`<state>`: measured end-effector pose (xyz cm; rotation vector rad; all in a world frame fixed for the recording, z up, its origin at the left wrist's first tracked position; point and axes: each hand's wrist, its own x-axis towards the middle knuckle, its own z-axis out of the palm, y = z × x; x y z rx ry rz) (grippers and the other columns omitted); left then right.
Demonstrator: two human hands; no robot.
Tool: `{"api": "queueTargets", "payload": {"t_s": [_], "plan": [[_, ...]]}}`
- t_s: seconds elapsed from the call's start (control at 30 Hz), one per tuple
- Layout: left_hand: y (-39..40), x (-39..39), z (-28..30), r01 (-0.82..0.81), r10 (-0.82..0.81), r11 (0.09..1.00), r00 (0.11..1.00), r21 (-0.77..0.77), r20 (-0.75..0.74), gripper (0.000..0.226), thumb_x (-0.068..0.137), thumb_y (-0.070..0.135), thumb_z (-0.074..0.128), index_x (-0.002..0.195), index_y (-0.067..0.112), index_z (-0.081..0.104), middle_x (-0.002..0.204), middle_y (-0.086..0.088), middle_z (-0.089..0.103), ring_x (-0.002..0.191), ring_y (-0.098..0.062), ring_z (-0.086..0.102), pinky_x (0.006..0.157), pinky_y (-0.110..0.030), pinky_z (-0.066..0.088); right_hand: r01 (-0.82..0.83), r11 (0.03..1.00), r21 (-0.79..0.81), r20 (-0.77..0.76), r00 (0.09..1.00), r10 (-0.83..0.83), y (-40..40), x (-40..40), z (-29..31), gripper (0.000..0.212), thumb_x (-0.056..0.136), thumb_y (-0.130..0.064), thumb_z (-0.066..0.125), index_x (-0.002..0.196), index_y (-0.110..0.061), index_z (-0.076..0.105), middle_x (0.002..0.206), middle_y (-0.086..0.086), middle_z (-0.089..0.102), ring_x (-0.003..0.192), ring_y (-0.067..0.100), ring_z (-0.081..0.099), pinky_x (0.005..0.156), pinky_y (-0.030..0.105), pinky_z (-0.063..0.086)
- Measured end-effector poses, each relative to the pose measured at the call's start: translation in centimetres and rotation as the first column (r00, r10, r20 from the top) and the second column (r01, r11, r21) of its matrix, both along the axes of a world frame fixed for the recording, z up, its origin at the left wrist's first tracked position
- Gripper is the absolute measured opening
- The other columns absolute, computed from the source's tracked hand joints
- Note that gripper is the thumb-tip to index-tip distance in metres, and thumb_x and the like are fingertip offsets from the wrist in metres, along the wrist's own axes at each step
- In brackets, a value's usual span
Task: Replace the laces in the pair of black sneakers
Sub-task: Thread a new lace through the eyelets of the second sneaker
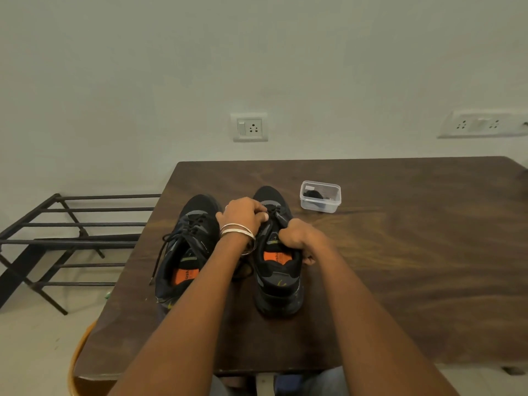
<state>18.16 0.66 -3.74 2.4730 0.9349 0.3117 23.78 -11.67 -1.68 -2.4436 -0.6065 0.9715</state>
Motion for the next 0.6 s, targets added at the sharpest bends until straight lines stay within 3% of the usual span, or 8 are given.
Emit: {"api": "queueTargets", "payload": {"t_s": [0.17, 0.33, 0.5, 0.6], "plan": [[-0.1, -0.4, 0.0, 0.033, -0.033, 0.999, 0.999, 0.011, 0.036, 0.012, 0.092, 0.023, 0.060, 0.089, 0.017, 0.070, 0.095, -0.005, 0.070, 0.093, -0.025, 0.063, 0.087, -0.044, 0.052, -0.001, 1.000, -0.004, 0.014, 1.000, 0.001, 0.0, -0.1, 0.1, 0.016, 0.098, -0.021, 0.045, 0.100, -0.005, 0.050, 0.079, 0.010, 0.052, 0.064, 0.021, 0.051, 0.049, 0.030, 0.041], [-0.5, -0.4, 0.0, 0.037, -0.038, 0.999, 0.999, 0.034, 0.024, 0.016, 0.093, 0.023, 0.050, 0.086, 0.009, 0.053, 0.092, -0.011, 0.065, 0.092, -0.032, 0.057, 0.083, -0.041, 0.045, 0.001, 1.000, -0.009, 0.028, 1.000, 0.000, 0.0, -0.2, 0.0, 0.018, 0.097, -0.021, 0.045, 0.099, -0.005, 0.052, 0.081, 0.011, 0.053, 0.068, 0.024, 0.054, 0.048, 0.031, 0.043], [0.5, -1.0, -0.6, -0.063, 0.101, 0.968, 0.984, -0.242, 0.149, 0.035, 0.087, 0.017, 0.056, 0.058, 0.012, 0.037, 0.065, -0.008, 0.049, 0.070, -0.034, 0.054, 0.066, -0.035, 0.046, 0.011, 1.000, 0.005, 0.016, 1.000, -0.011, 0.0, -0.1, -0.2, 0.018, 0.098, -0.021, 0.045, 0.103, -0.006, 0.053, 0.095, 0.014, 0.056, 0.079, 0.027, 0.056, 0.051, 0.030, 0.044], [1.3, -1.6, -1.1, -0.138, 0.191, 0.936, 0.972, -0.325, 0.137, 0.035, 0.083, 0.017, 0.059, 0.055, 0.012, 0.039, 0.062, -0.010, 0.052, 0.069, -0.036, 0.059, 0.066, -0.038, 0.051, -0.006, 1.000, -0.007, 0.023, 1.000, 0.006, -0.1, -0.1, -0.1, 0.015, 0.098, -0.022, 0.046, 0.102, -0.008, 0.050, 0.084, 0.009, 0.051, 0.070, 0.021, 0.052, 0.052, 0.028, 0.041]]}}
